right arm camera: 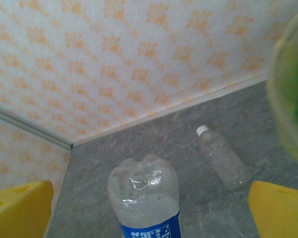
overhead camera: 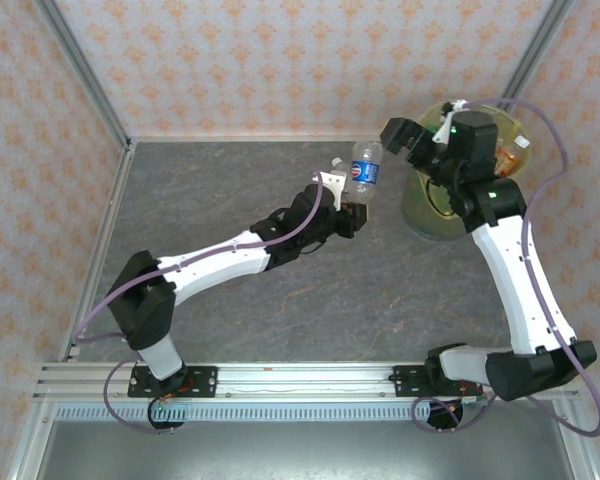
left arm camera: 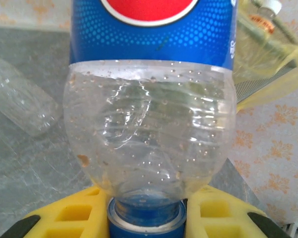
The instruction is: Put the plastic bottles in the bin
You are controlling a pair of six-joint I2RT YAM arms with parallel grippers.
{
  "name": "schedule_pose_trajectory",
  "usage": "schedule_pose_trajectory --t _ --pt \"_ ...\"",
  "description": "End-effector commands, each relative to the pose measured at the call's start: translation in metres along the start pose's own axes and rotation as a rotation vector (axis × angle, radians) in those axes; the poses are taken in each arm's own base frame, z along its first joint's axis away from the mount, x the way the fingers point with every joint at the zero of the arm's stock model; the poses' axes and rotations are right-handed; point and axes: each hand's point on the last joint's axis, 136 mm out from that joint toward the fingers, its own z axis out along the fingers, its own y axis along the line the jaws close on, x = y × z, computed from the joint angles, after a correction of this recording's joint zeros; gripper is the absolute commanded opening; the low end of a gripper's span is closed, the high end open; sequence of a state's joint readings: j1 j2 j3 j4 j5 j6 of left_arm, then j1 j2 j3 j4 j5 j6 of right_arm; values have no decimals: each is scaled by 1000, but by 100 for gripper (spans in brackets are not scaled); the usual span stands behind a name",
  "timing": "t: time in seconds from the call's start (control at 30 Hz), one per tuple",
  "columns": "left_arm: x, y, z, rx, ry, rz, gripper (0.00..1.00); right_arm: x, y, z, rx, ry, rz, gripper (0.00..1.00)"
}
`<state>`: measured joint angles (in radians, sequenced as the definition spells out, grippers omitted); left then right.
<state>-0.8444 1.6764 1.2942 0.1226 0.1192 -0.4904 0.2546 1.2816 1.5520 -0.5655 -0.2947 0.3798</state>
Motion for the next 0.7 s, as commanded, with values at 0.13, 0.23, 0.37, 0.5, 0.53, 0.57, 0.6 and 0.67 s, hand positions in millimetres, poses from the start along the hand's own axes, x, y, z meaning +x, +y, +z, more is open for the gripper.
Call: schedule_pose_trajectory --t 0.13,0.23,0.37,0.5,0.53,0.57,0.6,0.67 --pt "-36 -2 -34 -16 -103 106 29 22 58 17 -108 102 -163 99" --pt "-44 -3 -44 -7 -127 111 29 27 70 20 -177 113 -151 100" --pt "-50 -6 -53 4 -142 120 29 35 77 24 -222 151 -144 100" --pt "-54 -7 -56 3 -151 123 29 48 76 29 -235 203 -142 93" --pt "-55 -7 -56 3 -152 124 30 50 77 29 -241 209 -144 90" --pt "-55 -8 -56 6 -151 127 29 54 76 30 -243 220 -144 87" --pt "-55 -8 -56 7 -149 127 29 56 75 30 -247 226 -145 85" --pt "-55 -9 -56 12 -148 127 29 62 73 31 -245 243 -141 80"
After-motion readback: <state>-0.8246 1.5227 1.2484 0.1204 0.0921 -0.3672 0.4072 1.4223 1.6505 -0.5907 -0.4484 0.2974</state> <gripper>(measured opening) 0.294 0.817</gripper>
